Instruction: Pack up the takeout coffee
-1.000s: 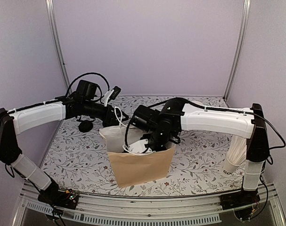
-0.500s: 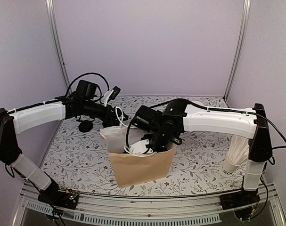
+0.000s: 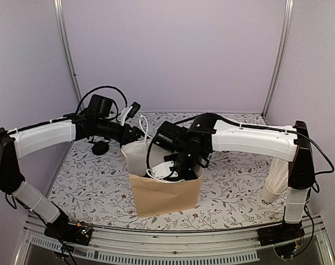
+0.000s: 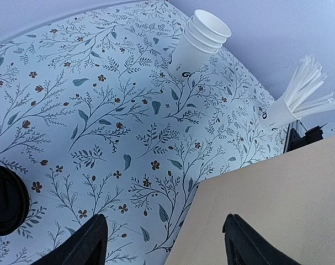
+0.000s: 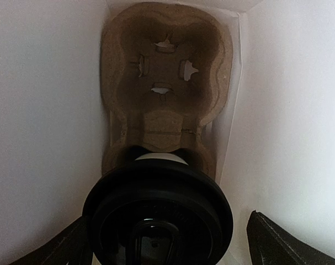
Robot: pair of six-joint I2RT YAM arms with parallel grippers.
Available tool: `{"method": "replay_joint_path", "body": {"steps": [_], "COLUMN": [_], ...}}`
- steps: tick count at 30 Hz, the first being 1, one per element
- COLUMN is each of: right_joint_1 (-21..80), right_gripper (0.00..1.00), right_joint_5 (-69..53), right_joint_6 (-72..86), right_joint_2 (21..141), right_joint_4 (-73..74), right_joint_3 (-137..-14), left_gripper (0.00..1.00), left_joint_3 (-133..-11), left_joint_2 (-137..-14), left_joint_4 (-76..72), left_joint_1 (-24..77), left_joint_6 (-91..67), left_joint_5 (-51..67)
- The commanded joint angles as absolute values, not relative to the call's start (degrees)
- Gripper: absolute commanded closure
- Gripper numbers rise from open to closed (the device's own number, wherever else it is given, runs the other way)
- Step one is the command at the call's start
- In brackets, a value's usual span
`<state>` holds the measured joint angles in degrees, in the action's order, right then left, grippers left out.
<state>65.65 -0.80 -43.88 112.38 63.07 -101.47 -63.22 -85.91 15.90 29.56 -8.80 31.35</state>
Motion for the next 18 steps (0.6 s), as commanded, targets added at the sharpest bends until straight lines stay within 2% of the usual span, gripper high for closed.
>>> {"method": "replay_joint_path", "body": {"steps": [1,12,18], "right_joint_1": [65.2,65.7,65.7], "right_gripper": [0.01,0.01,0.01], "right_joint_5": [-2.0,-4.0,-5.7], "right_joint_6": [-43.3,-43.3,-43.4], "right_joint_2": [114.3,114.1,112.7], "right_joint_4": [65.9,70.1,69.3], "right_joint_3": [-105.2,-113.5,-112.4], "left_gripper": [0.25,0.25,0.25], "left_joint_3": [-62.5,-64.2,-65.4], "left_joint_2": [-84.2,-81.7,-73.3], "left_joint_4": [17.3,21.6,25.2], "left_joint_1": [28.9,28.9,29.0], "left_joint_6": [-8.4,-7.4,-4.7], "left_joint_5": [31.9,31.0,30.4]}}
